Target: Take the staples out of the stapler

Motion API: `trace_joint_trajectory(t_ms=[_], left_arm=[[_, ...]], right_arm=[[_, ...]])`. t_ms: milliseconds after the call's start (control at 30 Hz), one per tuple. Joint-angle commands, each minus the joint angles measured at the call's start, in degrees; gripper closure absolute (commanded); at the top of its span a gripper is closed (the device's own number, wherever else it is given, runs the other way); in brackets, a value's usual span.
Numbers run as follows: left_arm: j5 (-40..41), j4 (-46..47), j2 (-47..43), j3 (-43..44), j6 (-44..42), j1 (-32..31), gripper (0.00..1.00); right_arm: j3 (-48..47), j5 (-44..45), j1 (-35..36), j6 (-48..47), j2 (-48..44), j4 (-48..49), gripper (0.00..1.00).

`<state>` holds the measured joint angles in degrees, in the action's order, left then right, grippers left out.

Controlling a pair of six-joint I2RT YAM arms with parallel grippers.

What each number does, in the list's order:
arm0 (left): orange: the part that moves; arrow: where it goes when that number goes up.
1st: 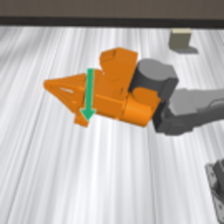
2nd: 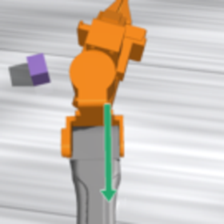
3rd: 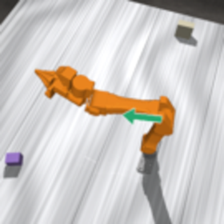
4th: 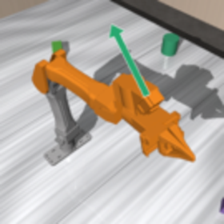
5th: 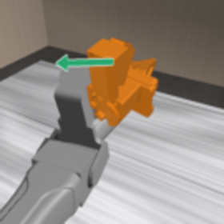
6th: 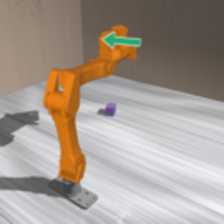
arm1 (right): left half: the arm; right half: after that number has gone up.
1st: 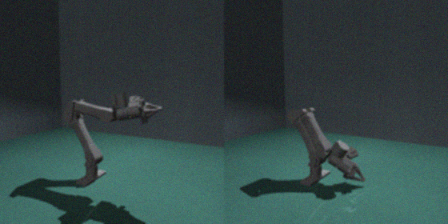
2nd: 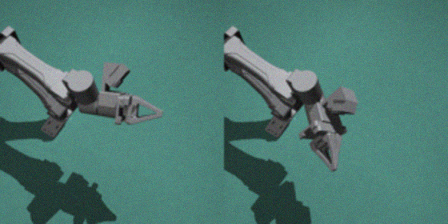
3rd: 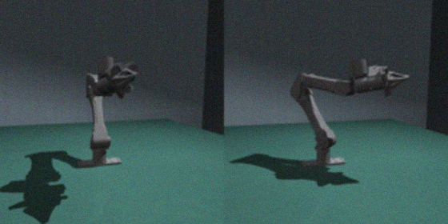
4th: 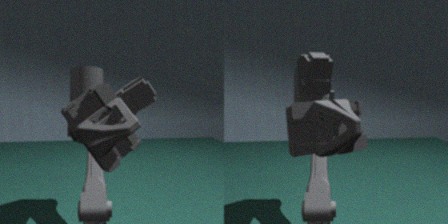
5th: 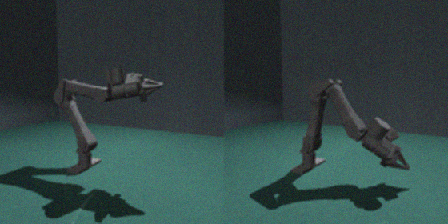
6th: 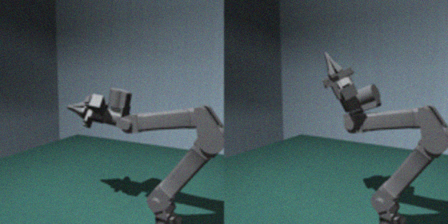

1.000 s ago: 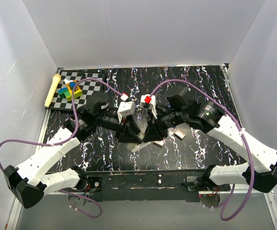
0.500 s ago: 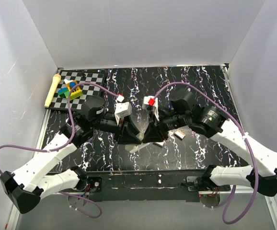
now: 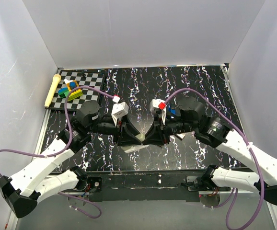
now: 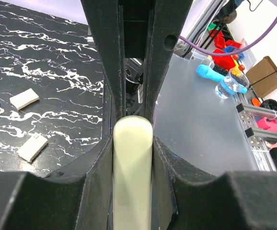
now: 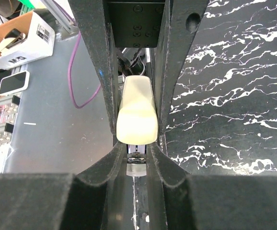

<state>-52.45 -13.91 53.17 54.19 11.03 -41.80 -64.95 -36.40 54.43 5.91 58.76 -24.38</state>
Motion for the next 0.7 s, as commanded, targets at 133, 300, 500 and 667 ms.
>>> trace_joint_trajectory(t_ms=[133,300,500,667], left_arm=[[9.6,13.5,-4.4,1.8,2.6,1.1,1.00],[12.1,15.7,-5.3,1.2,3.4,1.0,1.00],[11.0,15.0,-4.1,1.5,3.0,1.1,1.00],[12.5,14.3,-3.9,0.7,2.0,1.1,1.00]], right_arm=[[6.2,-5.0,1.0,3.6,-1.5,-5.1,0.99],[7.5,-5.3,1.0,4.7,-1.8,-3.4,0.99],[6.2,-3.7,1.0,5.4,-2.2,-3.3,0.99],[3.3,-0.3,1.0,5.3,-3.1,-5.2,0.99]])
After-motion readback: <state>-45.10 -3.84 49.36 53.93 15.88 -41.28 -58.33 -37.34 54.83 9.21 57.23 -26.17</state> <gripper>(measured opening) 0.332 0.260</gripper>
